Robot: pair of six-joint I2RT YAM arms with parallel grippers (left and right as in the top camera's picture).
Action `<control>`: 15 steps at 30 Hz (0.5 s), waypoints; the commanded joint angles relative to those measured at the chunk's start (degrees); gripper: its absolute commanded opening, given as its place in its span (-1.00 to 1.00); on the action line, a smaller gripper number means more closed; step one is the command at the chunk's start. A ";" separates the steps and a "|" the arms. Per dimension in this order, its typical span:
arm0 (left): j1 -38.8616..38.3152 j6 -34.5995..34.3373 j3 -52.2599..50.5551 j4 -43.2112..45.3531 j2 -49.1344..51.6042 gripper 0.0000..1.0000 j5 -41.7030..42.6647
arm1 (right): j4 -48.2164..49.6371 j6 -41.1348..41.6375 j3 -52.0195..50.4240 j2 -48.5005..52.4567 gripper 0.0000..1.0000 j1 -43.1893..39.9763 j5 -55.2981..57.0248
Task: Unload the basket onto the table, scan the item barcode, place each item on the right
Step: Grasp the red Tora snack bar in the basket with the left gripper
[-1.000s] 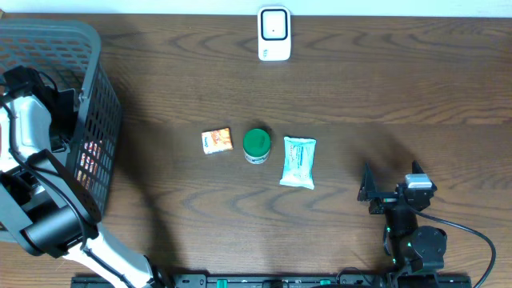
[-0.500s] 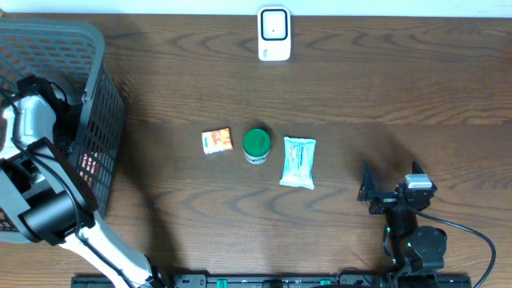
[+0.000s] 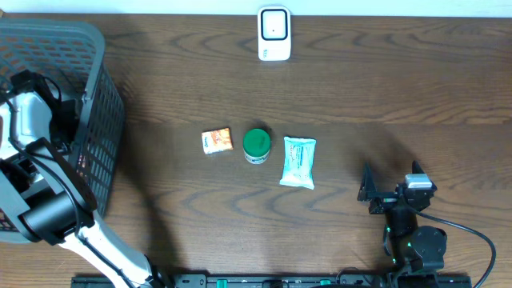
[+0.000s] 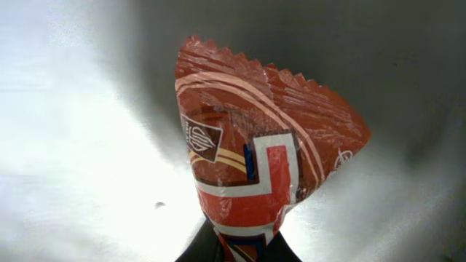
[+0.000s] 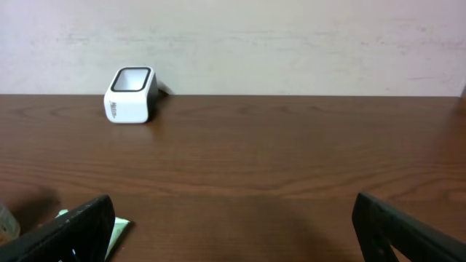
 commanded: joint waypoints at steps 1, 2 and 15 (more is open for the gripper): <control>0.24 -0.98 2.80 -0.74 -4.50 -0.86 -1.20 | -0.13 0.57 -0.07 -0.17 0.98 0.26 0.31; 0.24 -1.01 3.02 -0.72 -5.92 -0.86 -1.18 | -0.13 0.57 -0.07 -0.17 0.98 0.26 0.31; 0.22 -9.62 3.15 1.27 -29.24 -0.85 6.91 | -0.13 0.57 -0.07 -0.17 0.98 0.26 0.33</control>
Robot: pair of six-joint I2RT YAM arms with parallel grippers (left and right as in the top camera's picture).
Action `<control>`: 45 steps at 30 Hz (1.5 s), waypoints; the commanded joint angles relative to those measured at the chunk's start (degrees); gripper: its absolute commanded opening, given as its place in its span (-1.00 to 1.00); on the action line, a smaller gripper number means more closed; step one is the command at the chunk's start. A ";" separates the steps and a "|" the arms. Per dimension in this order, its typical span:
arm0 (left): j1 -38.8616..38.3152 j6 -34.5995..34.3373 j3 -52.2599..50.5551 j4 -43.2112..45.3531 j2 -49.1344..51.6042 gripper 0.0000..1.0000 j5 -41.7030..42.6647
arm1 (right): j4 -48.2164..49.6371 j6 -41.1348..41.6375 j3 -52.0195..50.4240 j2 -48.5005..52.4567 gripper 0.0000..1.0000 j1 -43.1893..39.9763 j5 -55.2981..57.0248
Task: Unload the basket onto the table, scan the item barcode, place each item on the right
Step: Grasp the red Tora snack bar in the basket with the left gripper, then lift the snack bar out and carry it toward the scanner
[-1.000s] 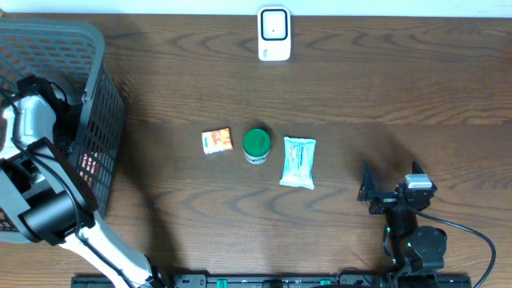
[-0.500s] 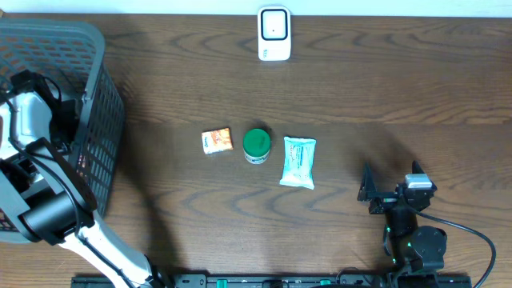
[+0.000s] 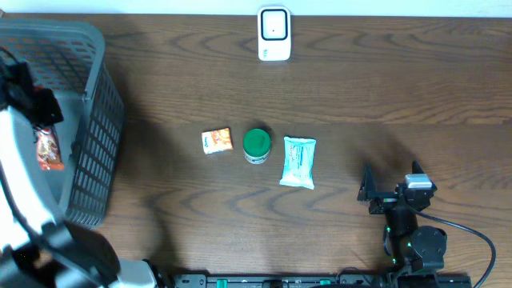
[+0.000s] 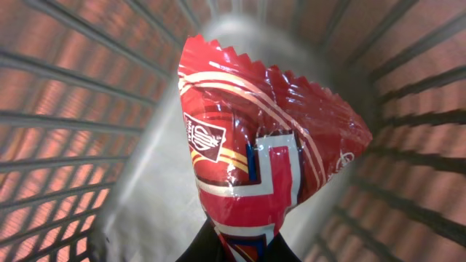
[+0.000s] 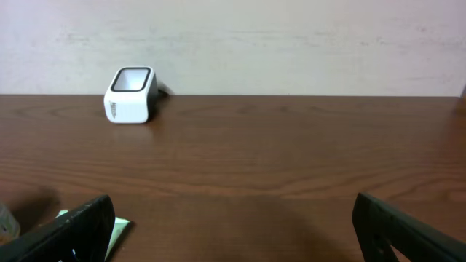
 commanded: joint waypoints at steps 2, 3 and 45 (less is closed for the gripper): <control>0.24 -4.11 1.44 0.39 -6.93 -0.85 11.26 | -0.13 0.57 -0.07 -0.17 0.99 0.26 0.33; 0.24 -4.90 1.44 0.85 -8.52 -0.85 13.86 | -0.13 0.57 -0.07 -0.17 0.99 0.26 0.33; -37.18 6.64 -2.34 4.74 13.44 -0.85 88.85 | -0.13 0.57 -0.07 -0.17 0.99 0.26 0.31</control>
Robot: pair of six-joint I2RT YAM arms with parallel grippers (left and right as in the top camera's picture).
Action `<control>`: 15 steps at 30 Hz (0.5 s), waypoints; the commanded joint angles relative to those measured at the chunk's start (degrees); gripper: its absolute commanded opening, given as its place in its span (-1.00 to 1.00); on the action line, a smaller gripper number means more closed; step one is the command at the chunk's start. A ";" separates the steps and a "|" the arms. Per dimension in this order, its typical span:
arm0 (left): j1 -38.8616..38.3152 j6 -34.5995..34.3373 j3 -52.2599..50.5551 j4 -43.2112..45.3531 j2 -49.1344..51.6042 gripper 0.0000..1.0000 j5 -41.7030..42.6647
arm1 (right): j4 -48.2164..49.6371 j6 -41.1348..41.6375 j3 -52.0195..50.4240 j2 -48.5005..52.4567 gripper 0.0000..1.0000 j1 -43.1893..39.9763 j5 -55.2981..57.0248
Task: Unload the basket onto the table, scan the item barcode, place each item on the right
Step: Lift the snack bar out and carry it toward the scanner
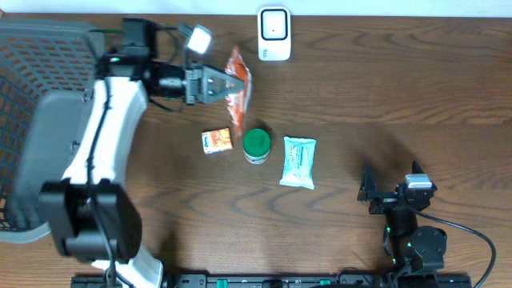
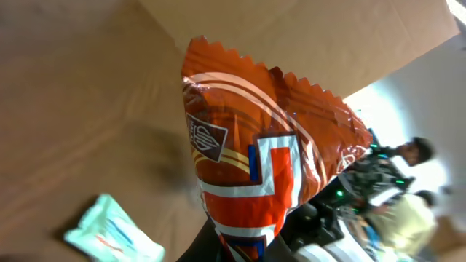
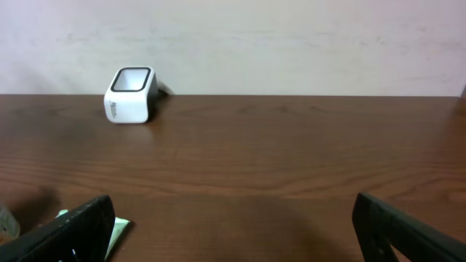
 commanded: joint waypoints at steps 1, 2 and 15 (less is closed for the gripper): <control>-3.63 -3.63 -0.15 -0.50 2.03 -0.85 2.82 | -0.13 0.57 -0.07 -0.17 0.99 0.26 0.31; -4.52 -4.94 -0.15 -0.50 2.36 -0.85 2.82 | -0.13 0.57 -0.07 -0.17 0.99 0.26 0.33; -19.63 -22.73 -0.15 2.60 2.62 -0.85 2.80 | -0.13 0.57 -0.07 -0.17 0.99 0.26 0.33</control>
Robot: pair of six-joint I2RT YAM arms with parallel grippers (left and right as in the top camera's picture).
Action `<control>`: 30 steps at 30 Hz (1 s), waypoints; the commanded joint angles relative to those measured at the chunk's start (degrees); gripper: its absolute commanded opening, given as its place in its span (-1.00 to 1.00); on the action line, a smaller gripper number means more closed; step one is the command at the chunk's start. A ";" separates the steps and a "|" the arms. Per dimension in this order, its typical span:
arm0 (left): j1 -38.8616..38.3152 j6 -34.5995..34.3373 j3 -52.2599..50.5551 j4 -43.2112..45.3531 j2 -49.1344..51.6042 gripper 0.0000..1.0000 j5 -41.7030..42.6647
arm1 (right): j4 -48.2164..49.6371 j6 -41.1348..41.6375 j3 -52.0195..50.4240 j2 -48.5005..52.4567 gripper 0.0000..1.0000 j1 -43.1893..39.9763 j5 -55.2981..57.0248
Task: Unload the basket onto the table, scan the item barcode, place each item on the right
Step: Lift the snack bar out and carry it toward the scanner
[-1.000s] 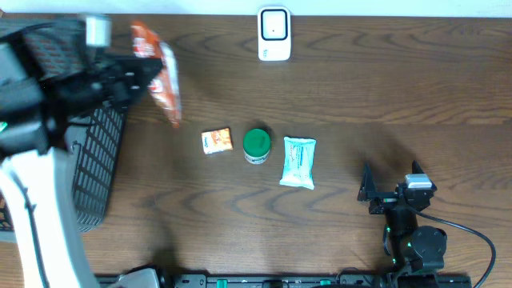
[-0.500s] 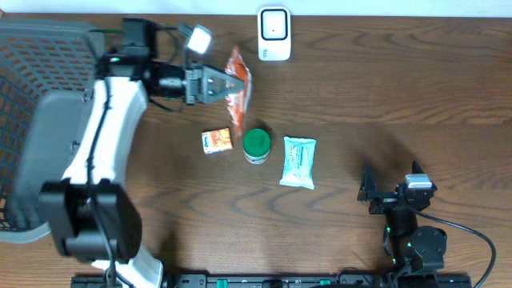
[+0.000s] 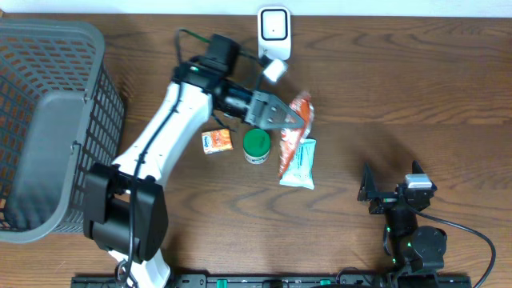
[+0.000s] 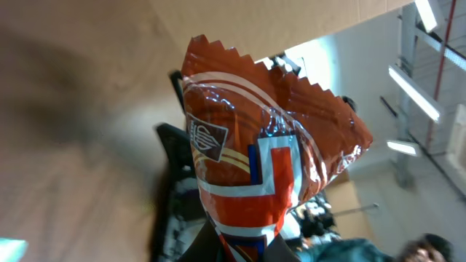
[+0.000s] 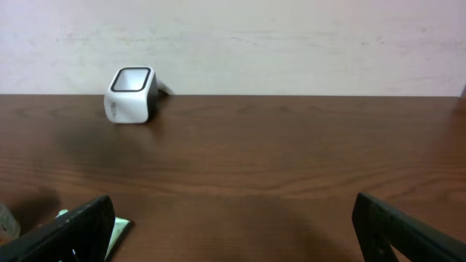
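Note:
A red crinkly snack packet (image 4: 262,153) is pinched at its bottom end by my left gripper (image 4: 244,251), which is shut on it. Overhead, the packet (image 3: 296,120) hangs over the middle of the table, below and right of the white scanner (image 3: 274,34), and the left gripper (image 3: 278,118) points right. From the right wrist, the scanner (image 5: 131,94) stands far back at the left. My right gripper (image 5: 233,233) rests open and empty at the front right (image 3: 390,172). No barcode shows on the packet.
A grey mesh basket (image 3: 48,120) fills the left side. Under the left arm lie a small orange box (image 3: 216,141), a green-lidded jar (image 3: 257,145) and a pale green wipes pack (image 3: 299,164). The wipes pack's corner (image 5: 116,227) shows by the right gripper's left finger.
My left gripper, still shut on the red packet, has gone from just left of the scanner to a spot right of it and nearer, above the wipes pack. The right arm is unchanged.
The left gripper was inside the basket, shut on the red packet, at both of the first moments. Later it held the packet out over the table left of the scanner. Now the packet hangs over the middle items. The right arm has stayed still.

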 commanded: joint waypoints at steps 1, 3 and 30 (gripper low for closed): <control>-1.27 -10.49 0.04 1.44 -0.39 -0.85 1.70 | -0.13 0.57 -0.07 -0.17 0.99 0.26 0.28; -1.49 -13.75 0.04 2.03 -0.39 -0.85 1.70 | -0.13 0.57 -0.07 -0.17 0.98 0.26 0.31; -1.36 -34.88 0.04 29.81 -0.39 -0.85 -5.55 | 0.79 31.80 1.70 0.83 0.98 0.20 -28.15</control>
